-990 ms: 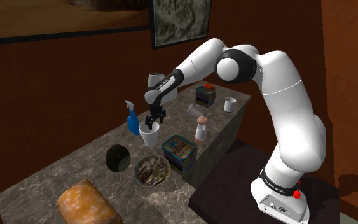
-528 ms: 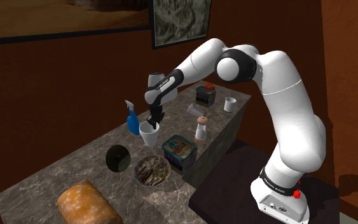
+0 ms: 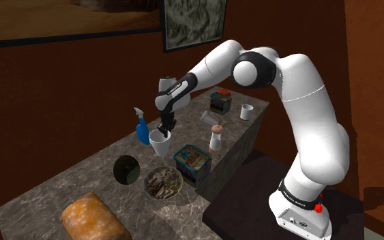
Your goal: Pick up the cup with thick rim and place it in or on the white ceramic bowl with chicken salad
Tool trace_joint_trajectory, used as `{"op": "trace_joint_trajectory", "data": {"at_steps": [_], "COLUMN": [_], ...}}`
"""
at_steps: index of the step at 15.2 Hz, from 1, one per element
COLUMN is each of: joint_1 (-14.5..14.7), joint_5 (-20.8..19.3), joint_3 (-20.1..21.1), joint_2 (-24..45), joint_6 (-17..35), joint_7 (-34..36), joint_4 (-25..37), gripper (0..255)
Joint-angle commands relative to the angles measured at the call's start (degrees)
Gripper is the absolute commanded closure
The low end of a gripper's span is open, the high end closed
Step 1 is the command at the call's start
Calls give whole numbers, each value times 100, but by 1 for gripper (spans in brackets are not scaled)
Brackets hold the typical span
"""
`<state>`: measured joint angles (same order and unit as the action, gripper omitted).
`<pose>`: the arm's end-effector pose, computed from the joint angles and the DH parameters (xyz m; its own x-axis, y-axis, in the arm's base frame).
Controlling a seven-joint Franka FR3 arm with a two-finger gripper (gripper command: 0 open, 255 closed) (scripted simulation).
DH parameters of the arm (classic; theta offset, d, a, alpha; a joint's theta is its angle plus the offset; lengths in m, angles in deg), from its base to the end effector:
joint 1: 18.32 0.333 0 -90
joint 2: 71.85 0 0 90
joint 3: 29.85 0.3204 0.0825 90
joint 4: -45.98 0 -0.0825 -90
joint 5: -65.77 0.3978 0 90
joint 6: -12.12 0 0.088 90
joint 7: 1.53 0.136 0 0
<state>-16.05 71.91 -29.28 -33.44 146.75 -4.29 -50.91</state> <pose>0.6877 0.0374 0.1712 0.9997 0.0203 -0.0110 0.0193 -0.9964 -0.0820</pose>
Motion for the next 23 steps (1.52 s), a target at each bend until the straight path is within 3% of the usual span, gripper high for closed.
{"op": "trace_joint_trajectory", "data": {"at_steps": [1, 23], "joint_1": [5, 13], "joint_5": [-5, -72], "joint_3": [-3, -36], "joint_2": [-102, -1068], "joint_6": [-77, -1307], "joint_7": [13, 135], "joint_4": [-25, 242], "gripper": [255, 255]}}
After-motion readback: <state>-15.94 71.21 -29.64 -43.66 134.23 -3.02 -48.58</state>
